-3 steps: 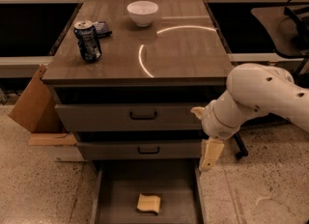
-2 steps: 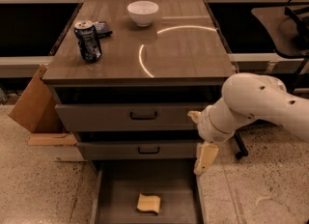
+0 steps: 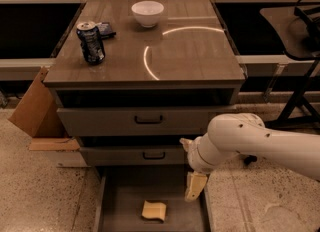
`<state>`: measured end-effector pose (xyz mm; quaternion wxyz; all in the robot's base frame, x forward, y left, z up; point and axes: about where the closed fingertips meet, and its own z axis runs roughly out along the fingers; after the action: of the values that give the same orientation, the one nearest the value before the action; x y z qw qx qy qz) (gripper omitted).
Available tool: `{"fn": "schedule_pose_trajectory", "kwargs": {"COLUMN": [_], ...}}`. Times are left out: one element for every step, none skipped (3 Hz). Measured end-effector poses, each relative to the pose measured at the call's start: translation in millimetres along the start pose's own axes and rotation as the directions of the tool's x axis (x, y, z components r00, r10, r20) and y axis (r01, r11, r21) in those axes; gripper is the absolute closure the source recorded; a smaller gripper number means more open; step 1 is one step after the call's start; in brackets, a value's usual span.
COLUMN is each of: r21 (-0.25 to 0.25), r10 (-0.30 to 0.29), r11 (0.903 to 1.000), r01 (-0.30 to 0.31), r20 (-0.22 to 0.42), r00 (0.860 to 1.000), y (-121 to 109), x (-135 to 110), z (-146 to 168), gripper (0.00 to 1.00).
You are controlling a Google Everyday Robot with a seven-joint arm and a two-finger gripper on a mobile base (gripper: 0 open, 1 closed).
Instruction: Pick sponge from bottom drawer and place on counter
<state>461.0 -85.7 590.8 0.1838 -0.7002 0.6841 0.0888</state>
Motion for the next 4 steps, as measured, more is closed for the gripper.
{"fn": "schedule_pose_trajectory", "kwargs": {"r21": [0.001,-0.004,-0.030,-0.052], "r10": [0.000,-0.023,-0.057,-0.070], "r11": [1.0000,0.9997,0.9979,0.9960], "r01": [0.000,0.023,0.058,0.073], "r20": [0.001,0.018,0.034,0.063], "r00": [1.000,1.000,0.998,0.996], "y": [0.0,1.4,8.1,12.7], "x": [-0.2,-0.7,20.6,35.1], "z": [0.6,4.3,49.6,88.1], "gripper": [0.00,0.00,0.00,0.00]}}
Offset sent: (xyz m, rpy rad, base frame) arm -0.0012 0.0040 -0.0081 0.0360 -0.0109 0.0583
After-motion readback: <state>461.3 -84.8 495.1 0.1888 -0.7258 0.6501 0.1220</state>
